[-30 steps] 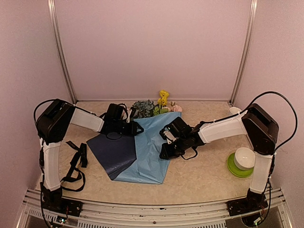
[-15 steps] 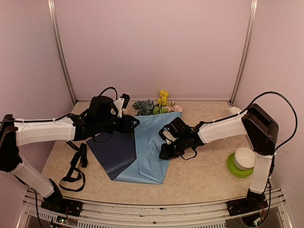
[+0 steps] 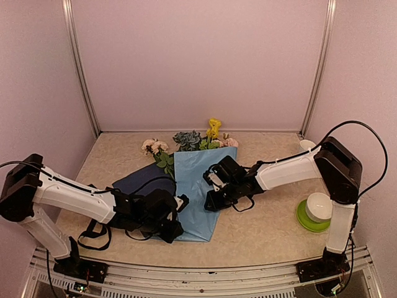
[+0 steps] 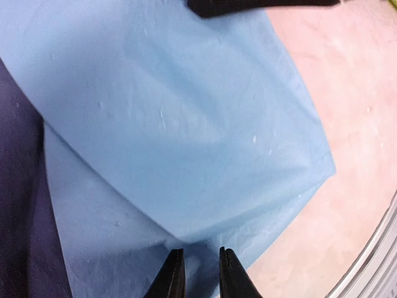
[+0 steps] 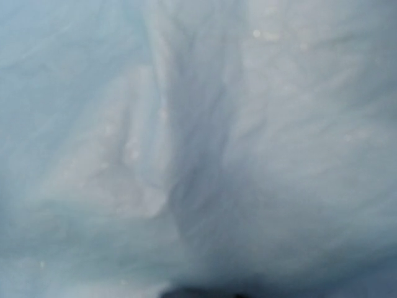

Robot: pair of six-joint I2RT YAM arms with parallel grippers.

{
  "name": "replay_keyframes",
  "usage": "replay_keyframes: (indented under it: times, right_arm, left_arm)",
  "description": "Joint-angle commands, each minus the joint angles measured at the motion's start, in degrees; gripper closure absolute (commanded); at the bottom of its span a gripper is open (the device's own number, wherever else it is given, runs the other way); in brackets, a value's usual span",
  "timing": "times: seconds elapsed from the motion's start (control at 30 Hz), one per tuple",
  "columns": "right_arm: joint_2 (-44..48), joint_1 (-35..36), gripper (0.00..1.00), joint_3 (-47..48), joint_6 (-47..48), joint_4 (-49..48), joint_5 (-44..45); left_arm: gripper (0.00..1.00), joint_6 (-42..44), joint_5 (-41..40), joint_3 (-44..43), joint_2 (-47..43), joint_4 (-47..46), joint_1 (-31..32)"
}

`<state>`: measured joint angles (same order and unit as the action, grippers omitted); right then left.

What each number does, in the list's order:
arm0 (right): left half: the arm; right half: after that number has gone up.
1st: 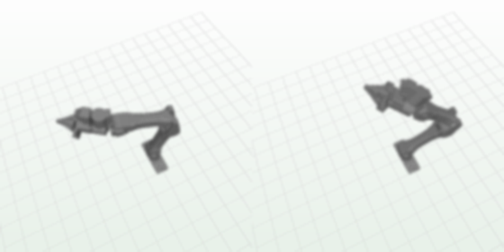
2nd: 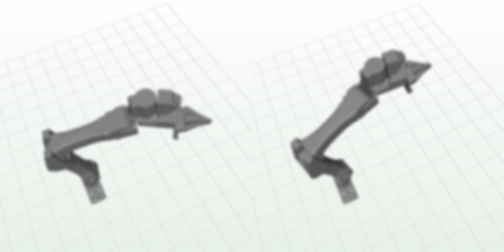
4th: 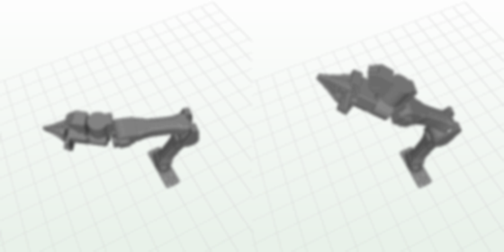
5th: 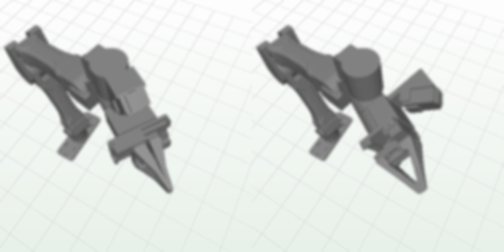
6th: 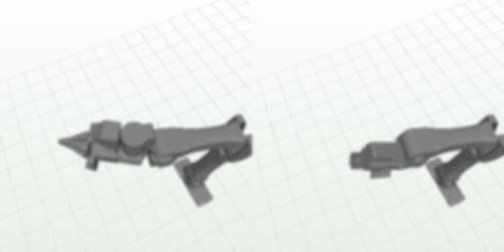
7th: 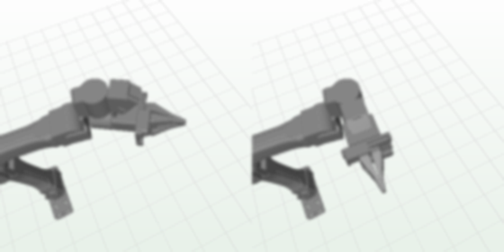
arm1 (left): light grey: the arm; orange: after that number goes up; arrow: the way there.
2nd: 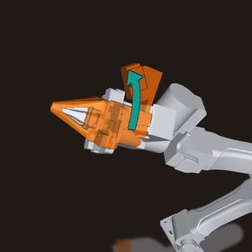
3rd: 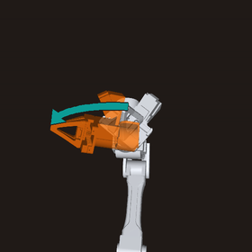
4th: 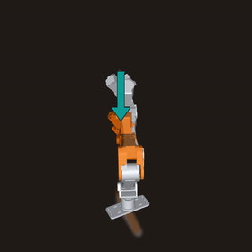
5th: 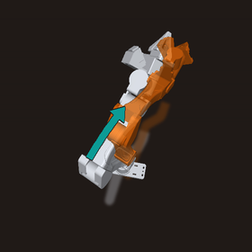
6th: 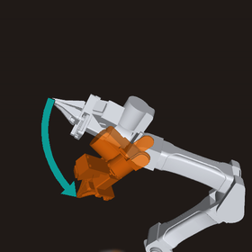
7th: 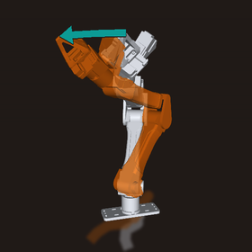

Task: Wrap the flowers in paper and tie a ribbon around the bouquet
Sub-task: Press the fold line on the 2/3-folded wrapping paper.

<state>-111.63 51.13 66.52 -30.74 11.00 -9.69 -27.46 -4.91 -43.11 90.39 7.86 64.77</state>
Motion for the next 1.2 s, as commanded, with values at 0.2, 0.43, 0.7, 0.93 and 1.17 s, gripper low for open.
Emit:
replay_keyframes:
  times: [0.2,0.43,0.7,0.93,1.17]
  right_arm:
    - [-1.39,2.65,0.75,-3.83,0.57,1.83,2.01]
    - [-1.31,3.21,0.74,-4.14,1.72,1.85,2.83]
    - [-1.07,4.05,0.74,-3.77,2.67,2.65,3.31]
    - [-0.13,4.72,0.74,-3.35,3.44,3.11,3.34]
    - [1.23,4.96,0.74,-2.39,4.15,4.20,3.23]
  left_arm:
    - [0.80,-16.08,-5.61,11.55,-5.09,6.66,2.83]
    - [0.83,-26.74,-7.51,16.63,-12.71,14.91,5.23]
    - [0.65,-33.33,-8.29,17.72,-22.92,19.69,6.50]
    - [0.32,-39.62,-16.99,18.53,-35.80,18.49,4.32]
    - [0.30,-30.02,-4.38,24.27,-47.03,8.57,-21.50]
